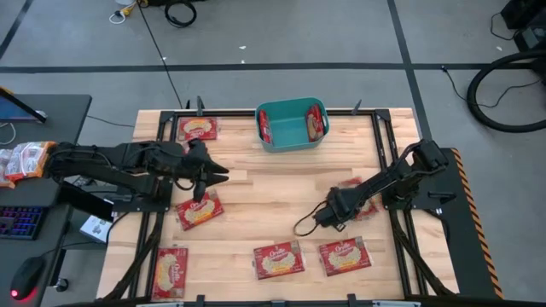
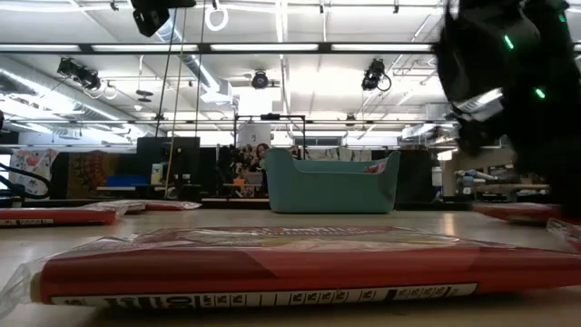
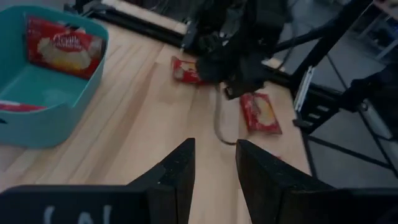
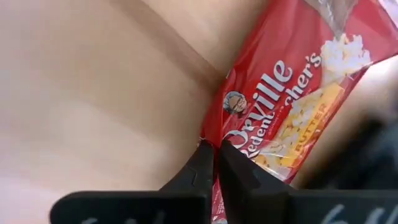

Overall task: Sort popcorn bags into baskets
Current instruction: Put the popcorn bag into the bin

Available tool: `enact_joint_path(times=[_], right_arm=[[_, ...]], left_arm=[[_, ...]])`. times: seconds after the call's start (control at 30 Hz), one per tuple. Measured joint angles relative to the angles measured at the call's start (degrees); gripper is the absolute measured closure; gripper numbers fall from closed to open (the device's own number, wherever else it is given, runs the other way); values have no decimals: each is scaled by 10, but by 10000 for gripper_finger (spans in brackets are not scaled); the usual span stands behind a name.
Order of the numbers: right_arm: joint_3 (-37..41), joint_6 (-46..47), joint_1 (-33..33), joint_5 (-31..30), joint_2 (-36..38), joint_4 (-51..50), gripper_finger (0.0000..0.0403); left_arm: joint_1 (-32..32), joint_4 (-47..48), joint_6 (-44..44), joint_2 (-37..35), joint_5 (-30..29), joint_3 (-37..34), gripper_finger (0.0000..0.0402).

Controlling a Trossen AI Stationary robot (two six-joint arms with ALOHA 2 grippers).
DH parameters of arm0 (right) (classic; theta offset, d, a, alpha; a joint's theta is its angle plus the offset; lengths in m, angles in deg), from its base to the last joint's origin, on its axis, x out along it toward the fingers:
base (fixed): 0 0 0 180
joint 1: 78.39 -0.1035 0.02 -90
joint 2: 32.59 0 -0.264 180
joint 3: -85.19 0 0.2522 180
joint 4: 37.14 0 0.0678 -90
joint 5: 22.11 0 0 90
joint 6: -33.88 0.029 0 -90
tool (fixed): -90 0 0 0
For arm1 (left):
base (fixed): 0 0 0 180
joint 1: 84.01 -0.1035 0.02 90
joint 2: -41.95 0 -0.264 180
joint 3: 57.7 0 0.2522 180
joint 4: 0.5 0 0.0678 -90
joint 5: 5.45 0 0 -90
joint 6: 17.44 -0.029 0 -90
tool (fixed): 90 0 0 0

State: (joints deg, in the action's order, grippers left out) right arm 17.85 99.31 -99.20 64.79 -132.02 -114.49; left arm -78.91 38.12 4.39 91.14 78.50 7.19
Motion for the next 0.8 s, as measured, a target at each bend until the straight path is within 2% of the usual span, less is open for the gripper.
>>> enact_joint_path(times=[0.1, 0.2, 0.33, 0.4, 0.5, 0.6, 0.8], right_arm=[[-57, -151, -18, -67, 0, -3, 386], [-108, -399, -40, -115, 1, 37, 389], [-128, -795, -63, -107, 1, 96, 377], [-128, -925, -72, -105, 1, 111, 366], [-121, -1035, -74, -109, 1, 110, 361], [-115, -1134, -77, -162, 1, 119, 364], [-112, -1207, -48, -207, 1, 209, 391]], left_arm=[[0, 1, -3, 12, 0, 0, 280], [0, 2, -4, 26, 2, 0, 280], [0, 2, -5, 45, 25, 0, 280], [0, 4, -5, 52, 42, 0, 280], [0, 4, -5, 56, 67, 0, 280], [0, 6, -5, 56, 75, 0, 280], [0, 7, -18, 54, 90, 0, 280]])
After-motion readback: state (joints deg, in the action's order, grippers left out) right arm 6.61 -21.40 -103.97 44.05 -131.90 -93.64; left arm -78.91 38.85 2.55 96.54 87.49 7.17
